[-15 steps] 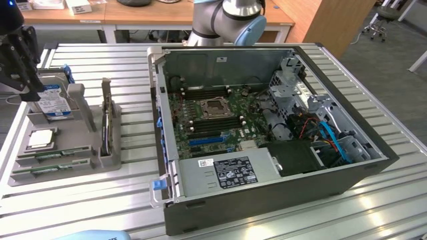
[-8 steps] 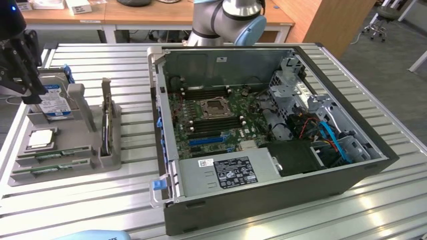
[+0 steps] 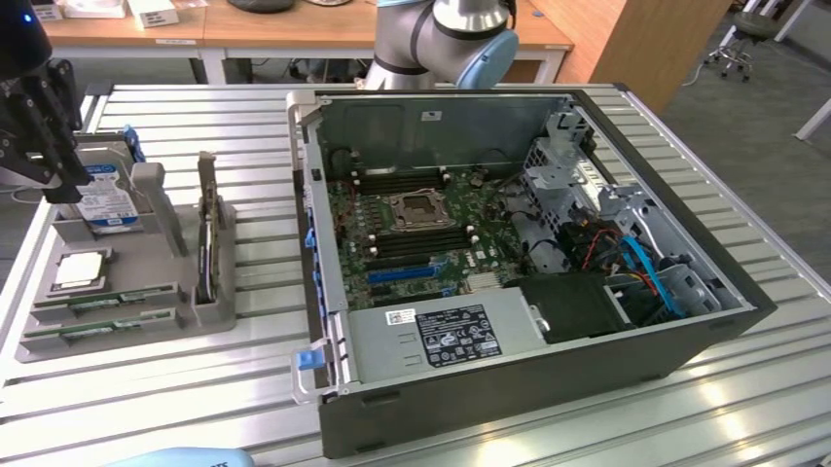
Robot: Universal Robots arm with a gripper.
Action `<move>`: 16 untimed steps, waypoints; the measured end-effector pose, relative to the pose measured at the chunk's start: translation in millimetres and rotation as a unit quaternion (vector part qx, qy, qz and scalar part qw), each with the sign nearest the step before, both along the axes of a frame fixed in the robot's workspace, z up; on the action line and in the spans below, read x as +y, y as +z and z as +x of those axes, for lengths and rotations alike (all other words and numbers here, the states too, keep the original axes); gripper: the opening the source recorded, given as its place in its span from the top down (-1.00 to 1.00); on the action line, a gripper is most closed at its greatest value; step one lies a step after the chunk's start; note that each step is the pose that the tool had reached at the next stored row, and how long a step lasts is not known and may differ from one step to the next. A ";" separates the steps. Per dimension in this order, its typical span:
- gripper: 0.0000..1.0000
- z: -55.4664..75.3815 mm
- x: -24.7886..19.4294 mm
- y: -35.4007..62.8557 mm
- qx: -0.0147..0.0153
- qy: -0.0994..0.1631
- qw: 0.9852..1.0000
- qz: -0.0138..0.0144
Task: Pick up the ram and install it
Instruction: 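Pick up the ram and move it above insertion slot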
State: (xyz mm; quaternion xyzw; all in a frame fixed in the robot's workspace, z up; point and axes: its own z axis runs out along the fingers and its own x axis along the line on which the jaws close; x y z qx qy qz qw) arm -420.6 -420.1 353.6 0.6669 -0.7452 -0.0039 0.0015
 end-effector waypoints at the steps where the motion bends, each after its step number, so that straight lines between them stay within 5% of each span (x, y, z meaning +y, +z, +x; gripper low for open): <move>1: 0.41 0.4 0.0 0.1 0.002 0.000 1.000 0.000; 4: 0.41 1.8 0.0 0.2 0.009 0.000 1.000 0.000; 7: 0.41 2.6 -0.1 0.2 0.012 0.000 1.000 0.000; 11: 0.41 5.3 0.0 0.1 0.023 0.000 1.000 0.000; 16: 0.41 5.4 -0.2 0.1 0.023 0.000 1.000 0.000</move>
